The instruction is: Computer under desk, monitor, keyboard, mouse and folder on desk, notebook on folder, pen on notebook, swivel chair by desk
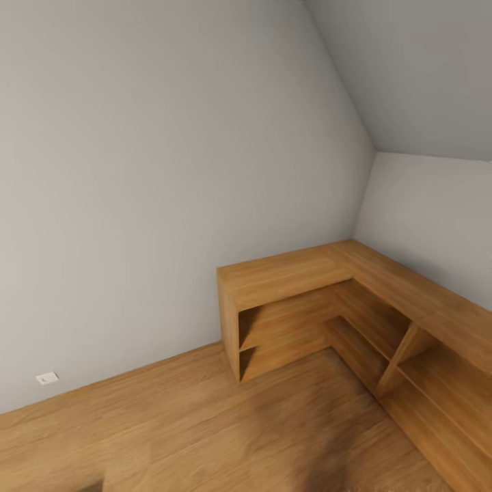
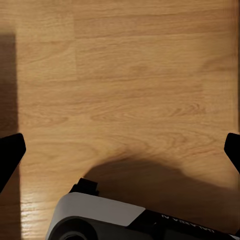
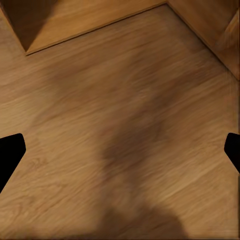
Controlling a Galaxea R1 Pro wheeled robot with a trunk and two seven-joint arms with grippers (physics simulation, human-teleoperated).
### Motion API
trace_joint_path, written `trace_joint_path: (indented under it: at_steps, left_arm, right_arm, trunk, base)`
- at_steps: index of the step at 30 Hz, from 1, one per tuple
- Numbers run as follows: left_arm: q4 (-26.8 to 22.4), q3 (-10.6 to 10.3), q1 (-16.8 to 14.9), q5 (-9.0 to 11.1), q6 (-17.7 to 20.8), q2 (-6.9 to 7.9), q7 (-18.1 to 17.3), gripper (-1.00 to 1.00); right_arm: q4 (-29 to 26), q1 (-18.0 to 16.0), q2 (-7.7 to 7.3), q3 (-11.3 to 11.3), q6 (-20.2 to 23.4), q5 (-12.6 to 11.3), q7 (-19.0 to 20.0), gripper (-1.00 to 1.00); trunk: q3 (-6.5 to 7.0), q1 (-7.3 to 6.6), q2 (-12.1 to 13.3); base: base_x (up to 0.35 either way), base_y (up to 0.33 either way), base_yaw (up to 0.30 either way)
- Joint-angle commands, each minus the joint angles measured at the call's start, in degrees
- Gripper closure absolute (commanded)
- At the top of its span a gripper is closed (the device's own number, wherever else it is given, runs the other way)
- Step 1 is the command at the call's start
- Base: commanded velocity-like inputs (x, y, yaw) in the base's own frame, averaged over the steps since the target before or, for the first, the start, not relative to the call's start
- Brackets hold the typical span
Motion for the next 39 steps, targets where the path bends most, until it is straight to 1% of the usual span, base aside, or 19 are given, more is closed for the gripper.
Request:
trace_joint_path:
  at_steps: [1, 5, 9, 29, 39]
  left_arm:
    - [-0.01, 0.13, -0.02, 0.29, -0.14, -0.02, -0.01, -1.0]
    - [-0.01, 0.15, -0.02, 0.29, -0.14, -0.02, -0.01, -1.0]
    - [-0.01, 0.13, -0.02, 0.29, -0.12, -0.05, -0.01, -1.0]
    - [-0.01, 0.04, -0.02, 0.29, -0.11, -0.06, -0.01, -1.0]
    - [-0.02, -0.14, -0.02, 0.21, -0.18, -0.13, -0.01, -1.0]
  right_arm:
    - [-0.03, -0.04, -0.02, 0.49, -0.04, -0.03, -0.51, -1.0]
    - [-0.01, -0.04, -0.02, 0.49, -0.04, -0.03, -0.51, -1.0]
    - [0.01, -0.04, -0.02, 0.48, -0.04, -0.03, -0.51, -1.0]
    - [0.02, -0.04, -0.02, 0.49, -0.04, -0.03, -0.51, -1.0]
    - [0.02, -0.04, -0.02, 0.49, -0.04, -0.03, -0.51, -1.0]
  trunk:
    - [-0.01, 0.01, -0.05]
    - [0.21, 0.01, -0.05]
    - [0.43, 0.01, -0.05]
    - [1.54, 0.01, -0.05]
    - [2.12, 0.01, -0.05]
  base:
    - [0.002, 0.0, -0.227]
    - [0.035, 0.001, -0.227]
    - [0.202, 0.056, -0.227]
    - [0.304, 0.099, -0.227]
    - [0.038, 0.006, -0.23]
